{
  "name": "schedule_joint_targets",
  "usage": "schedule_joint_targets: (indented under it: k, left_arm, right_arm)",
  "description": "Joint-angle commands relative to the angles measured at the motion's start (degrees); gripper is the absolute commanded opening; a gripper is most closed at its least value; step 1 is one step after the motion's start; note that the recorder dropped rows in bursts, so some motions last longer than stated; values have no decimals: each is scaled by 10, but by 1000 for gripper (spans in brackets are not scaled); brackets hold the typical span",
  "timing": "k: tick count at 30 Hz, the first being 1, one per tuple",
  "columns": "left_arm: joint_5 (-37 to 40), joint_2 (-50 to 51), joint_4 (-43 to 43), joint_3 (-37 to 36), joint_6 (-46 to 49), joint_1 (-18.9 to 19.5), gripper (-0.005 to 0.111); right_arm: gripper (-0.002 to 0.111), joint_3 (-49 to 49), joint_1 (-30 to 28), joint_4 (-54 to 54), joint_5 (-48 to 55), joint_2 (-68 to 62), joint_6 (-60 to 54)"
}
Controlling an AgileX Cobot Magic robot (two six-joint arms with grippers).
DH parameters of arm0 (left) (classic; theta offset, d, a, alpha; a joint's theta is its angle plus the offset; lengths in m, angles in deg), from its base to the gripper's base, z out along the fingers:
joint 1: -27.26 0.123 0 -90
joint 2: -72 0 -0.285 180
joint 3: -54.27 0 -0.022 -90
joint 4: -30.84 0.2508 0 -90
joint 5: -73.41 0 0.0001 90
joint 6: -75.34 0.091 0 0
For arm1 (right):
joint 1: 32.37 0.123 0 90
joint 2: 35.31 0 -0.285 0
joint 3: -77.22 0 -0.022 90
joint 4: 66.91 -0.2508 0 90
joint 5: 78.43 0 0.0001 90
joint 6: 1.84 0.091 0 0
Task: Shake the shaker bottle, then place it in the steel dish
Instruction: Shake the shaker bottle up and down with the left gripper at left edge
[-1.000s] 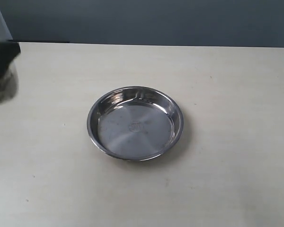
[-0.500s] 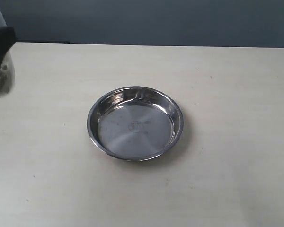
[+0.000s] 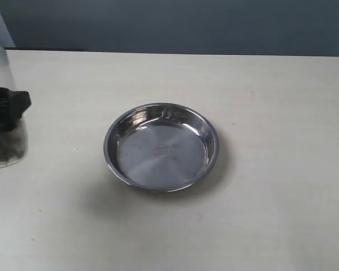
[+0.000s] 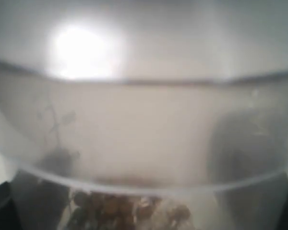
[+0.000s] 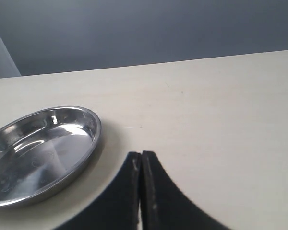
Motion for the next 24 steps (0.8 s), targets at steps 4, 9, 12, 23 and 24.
schedule_joint_targets:
  k: [4, 9, 12, 23, 24]
  left_arm:
    - [20, -51, 69, 59, -1, -3, 0]
    - [145, -10, 1, 25, 47, -4, 0]
    - [-38, -13, -34, 10, 61, -3, 0]
    - [-103, -10, -21, 0, -104, -3, 0]
    - [-51, -10, 30, 4, -103, -3, 0]
  right_arm:
    - [-1, -1, 0, 0, -6, 2, -1]
    - [-1, -1, 0, 0, -6, 2, -1]
    - [-1, -1, 0, 0, -6, 2, -1]
    - [-1, -1, 0, 0, -6, 2, -1]
    - [-1, -1, 0, 0, -6, 2, -1]
